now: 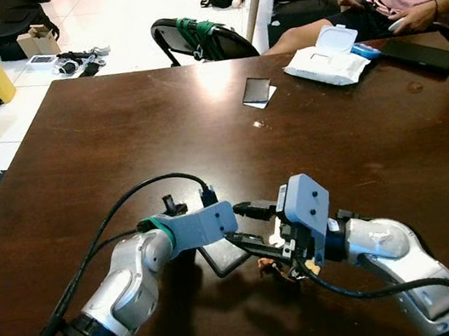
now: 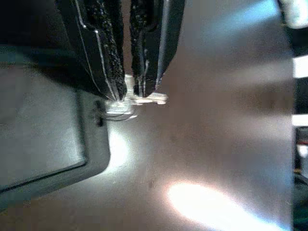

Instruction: Hang keys on a hook

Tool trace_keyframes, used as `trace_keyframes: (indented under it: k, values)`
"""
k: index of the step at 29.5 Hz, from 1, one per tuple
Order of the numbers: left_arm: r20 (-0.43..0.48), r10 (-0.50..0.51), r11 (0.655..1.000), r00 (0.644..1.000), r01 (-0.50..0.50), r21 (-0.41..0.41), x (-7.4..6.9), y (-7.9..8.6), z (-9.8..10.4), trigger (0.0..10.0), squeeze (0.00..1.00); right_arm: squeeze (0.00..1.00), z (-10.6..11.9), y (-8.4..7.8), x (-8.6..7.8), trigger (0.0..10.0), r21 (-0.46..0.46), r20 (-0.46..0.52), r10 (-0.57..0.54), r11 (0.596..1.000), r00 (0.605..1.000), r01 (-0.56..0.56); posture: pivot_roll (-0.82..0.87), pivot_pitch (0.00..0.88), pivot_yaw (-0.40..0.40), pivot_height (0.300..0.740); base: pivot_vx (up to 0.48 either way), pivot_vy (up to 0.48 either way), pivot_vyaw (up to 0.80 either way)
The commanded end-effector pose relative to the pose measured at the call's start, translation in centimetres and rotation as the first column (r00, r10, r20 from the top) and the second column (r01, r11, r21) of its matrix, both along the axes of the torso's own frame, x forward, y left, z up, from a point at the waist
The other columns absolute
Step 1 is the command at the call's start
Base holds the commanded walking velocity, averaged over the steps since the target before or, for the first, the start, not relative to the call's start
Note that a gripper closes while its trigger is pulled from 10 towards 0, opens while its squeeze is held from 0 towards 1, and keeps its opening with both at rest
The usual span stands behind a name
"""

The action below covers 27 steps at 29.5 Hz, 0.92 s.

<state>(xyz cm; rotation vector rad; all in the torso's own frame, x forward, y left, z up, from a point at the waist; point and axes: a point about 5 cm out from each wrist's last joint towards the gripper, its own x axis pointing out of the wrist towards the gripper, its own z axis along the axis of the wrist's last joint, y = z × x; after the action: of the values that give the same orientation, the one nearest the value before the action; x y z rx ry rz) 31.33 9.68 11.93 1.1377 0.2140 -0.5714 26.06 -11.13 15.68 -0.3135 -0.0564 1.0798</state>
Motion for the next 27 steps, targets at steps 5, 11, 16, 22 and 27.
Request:
trace_keyframes:
  k: [5, 11, 16, 22, 27]
  values:
    - [-0.163, 0.076, 0.971, 0.984, -0.11, -0.211, -0.4, -0.6, -0.1, 0.0, 0.0, 0.0, 0.2, -0.1, -0.1, 10.0, 0.009, 0.005, -0.001, 1.0, 1.0, 0.001, 0.11, 0.027, 0.143, 0.74, 0.0, 0.0, 0.0]
    - [-0.371, 0.07, 0.81, 0.926, -0.27, -0.52, -0.7, -2.3, 1.3, 0.0, 0.0, 0.0, 0.1, -0.1, -0.1, 10.0, 0.004, 0.004, -0.001, 1.0, 1.0, 0.001, 0.11, 0.025, 0.142, 0.74, 0.0, 0.0, 0.0]
    - [-0.387, 0.091, 0.693, 0.918, -0.338, -0.637, 0.0, -2.5, 3.0, 0.0, 0.0, 0.0, 0.0, -0.1, 0.0, 10.0, 0.003, 0.003, -0.002, 1.0, 1.0, 0.002, 0.1, 0.014, 0.138, 0.74, 0.0, 0.0, 0.0]
    - [-0.373, 0.097, 0.686, 0.923, -0.334, -0.647, 0.0, -2.4, 3.3, 0.0, 0.0, 0.0, 0.0, -0.1, 0.0, 10.0, 0.003, 0.002, -0.002, 1.0, 1.0, 0.002, 0.1, 0.013, 0.138, 0.74, 0.0, 0.0, 0.0]
    - [-0.243, 0.14, 0.764, 0.96, -0.26, -0.59, 0.1, -1.9, 3.3, 10.0, 0.02, 0.0, 0.0, 0.0, 0.0, 10.0, 0.004, 0.002, 0.001, 1.0, 1.0, -0.001, 0.11, 0.011, 0.135, 0.74, 0.0, 0.0, 0.0]
